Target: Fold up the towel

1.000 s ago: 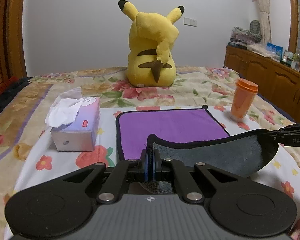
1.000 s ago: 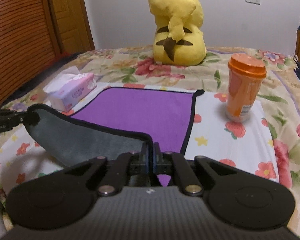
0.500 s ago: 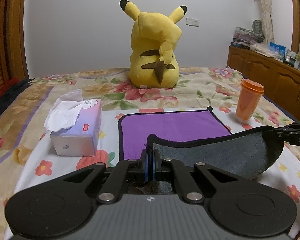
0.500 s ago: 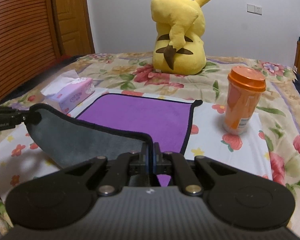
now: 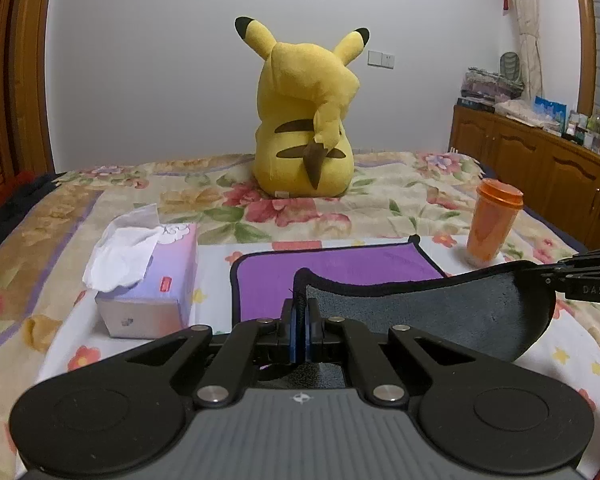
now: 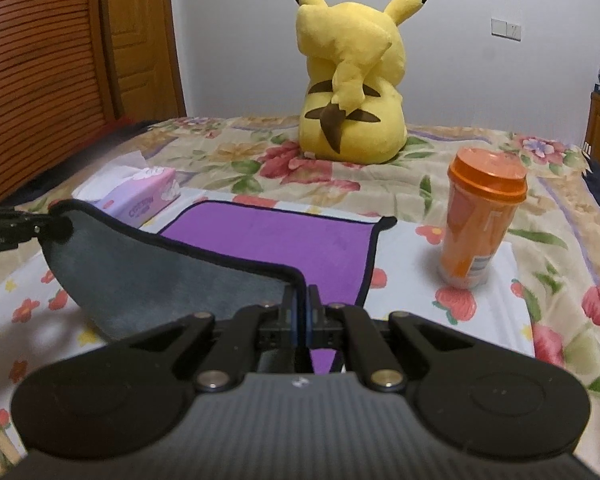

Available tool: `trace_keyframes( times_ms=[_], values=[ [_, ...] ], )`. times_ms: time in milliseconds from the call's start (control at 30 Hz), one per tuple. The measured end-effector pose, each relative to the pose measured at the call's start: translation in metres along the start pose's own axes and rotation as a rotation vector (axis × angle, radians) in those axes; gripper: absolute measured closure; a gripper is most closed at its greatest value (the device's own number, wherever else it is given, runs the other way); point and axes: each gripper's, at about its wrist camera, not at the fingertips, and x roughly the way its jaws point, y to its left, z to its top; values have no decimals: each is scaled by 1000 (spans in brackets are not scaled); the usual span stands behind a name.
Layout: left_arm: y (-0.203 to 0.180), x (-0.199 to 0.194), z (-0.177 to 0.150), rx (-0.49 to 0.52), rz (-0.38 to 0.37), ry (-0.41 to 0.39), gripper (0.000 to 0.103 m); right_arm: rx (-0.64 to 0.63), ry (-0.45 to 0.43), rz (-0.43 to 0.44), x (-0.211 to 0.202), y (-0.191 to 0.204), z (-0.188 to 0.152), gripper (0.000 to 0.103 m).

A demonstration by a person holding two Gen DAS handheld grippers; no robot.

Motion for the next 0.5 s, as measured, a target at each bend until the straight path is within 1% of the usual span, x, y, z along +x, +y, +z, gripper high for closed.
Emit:
trace_keyframes(
  times_ms=[500],
  values=[
    [6,13,13,6,15,-14,96,-37,-75,-7,8,-4,12,99]
  ],
)
